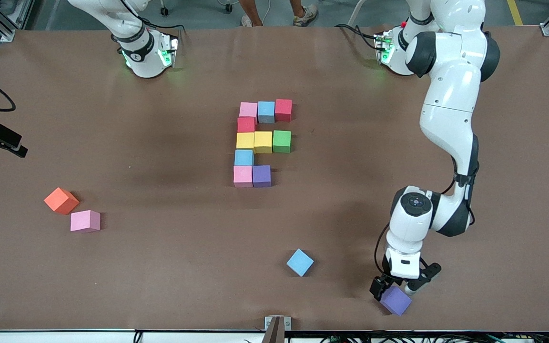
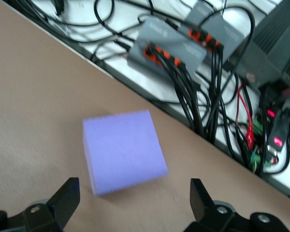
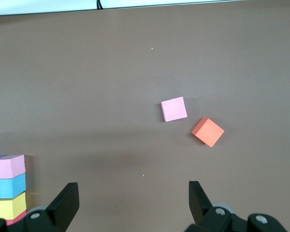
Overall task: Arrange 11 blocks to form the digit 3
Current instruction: 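Grasp the second purple cube with the left gripper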
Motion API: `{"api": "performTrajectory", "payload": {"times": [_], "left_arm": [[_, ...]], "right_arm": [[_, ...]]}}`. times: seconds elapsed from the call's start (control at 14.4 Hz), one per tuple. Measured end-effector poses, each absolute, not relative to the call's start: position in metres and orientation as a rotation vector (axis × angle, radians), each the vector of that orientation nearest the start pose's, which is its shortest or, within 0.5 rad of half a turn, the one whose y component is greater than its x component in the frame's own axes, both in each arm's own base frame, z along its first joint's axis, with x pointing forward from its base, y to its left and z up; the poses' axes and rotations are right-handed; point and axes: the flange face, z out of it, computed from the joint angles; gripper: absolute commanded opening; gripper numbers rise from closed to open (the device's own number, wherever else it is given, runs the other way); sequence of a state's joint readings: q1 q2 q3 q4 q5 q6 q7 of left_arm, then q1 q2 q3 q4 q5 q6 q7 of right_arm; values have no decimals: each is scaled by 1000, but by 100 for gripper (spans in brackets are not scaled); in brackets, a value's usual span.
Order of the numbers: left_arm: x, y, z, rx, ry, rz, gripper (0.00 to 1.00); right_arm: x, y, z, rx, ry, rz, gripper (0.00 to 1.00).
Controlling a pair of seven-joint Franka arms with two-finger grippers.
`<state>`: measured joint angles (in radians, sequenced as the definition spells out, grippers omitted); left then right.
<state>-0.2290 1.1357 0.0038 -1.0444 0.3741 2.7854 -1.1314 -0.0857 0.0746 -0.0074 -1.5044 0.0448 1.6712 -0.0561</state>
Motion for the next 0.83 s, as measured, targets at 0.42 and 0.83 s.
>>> {"api": "performTrajectory", "payload": {"times": [0.42, 0.83], "left_arm": [[803, -152, 202, -3002, -998, -1082, 100], [799, -157, 186, -3022, -1009, -1073, 82]], "right_arm": [[586, -45, 623, -3100, 47, -146, 100], [587, -25, 623, -3099, -6, -143, 100]]}}
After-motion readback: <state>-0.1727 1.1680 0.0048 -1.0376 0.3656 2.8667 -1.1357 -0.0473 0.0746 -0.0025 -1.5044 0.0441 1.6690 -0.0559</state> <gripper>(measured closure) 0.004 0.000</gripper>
